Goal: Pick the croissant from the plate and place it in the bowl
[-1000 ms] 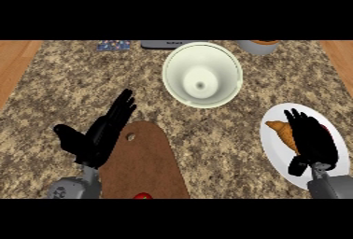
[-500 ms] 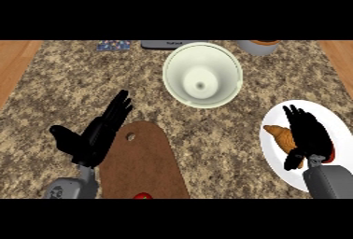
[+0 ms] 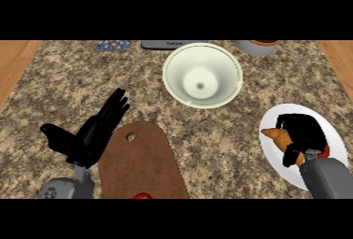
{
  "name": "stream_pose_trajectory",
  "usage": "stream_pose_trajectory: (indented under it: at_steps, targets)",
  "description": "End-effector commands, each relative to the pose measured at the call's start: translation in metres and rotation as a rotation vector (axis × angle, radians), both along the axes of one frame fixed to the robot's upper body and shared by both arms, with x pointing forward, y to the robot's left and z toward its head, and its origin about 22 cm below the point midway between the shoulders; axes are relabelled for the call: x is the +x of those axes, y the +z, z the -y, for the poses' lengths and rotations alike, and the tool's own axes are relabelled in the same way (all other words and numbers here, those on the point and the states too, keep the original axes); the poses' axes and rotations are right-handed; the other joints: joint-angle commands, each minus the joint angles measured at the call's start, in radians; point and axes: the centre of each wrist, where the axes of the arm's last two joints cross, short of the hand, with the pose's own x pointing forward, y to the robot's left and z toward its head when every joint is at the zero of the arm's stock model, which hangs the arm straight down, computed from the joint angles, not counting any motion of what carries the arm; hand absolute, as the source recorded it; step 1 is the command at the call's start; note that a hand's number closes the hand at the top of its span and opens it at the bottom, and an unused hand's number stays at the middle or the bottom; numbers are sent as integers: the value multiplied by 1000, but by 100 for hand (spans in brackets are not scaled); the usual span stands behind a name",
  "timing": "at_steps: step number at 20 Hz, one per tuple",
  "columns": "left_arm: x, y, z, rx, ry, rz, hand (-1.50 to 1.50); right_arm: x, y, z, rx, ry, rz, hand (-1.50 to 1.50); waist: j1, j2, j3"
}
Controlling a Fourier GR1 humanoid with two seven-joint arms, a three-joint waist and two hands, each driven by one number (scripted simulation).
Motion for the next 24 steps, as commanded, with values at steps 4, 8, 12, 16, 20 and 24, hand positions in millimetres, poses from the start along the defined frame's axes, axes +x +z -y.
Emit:
stream_pose_trajectory:
  at_steps: [4, 8, 12, 16, 20, 24]
  targets:
    - [-15, -8, 1, -9, -11, -14, 0, -7, -35, 9, -22, 54, 16, 150, 6, 6, 9]
    - [-2, -7, 11, 12, 6, -1, 0, 7, -6, -108, 21, 50, -35, 150, -4, 1, 7]
    - [5, 3, 30, -13, -104, 15, 0, 13, -4, -174, 122, 32, -125, 150, 103, 24, 12]
    - [7, 3, 34, -2, -125, 17, 0, 17, 23, -210, 71, -52, -63, 150, 120, 17, 11]
    - [16, 5, 37, -3, -128, 16, 0, 17, 49, -250, 35, -129, 43, 150, 124, 20, 10]
    - [11, 0, 42, 0, -118, -1, 0, 6, 98, -290, 119, -141, 152, 150, 115, 10, 9]
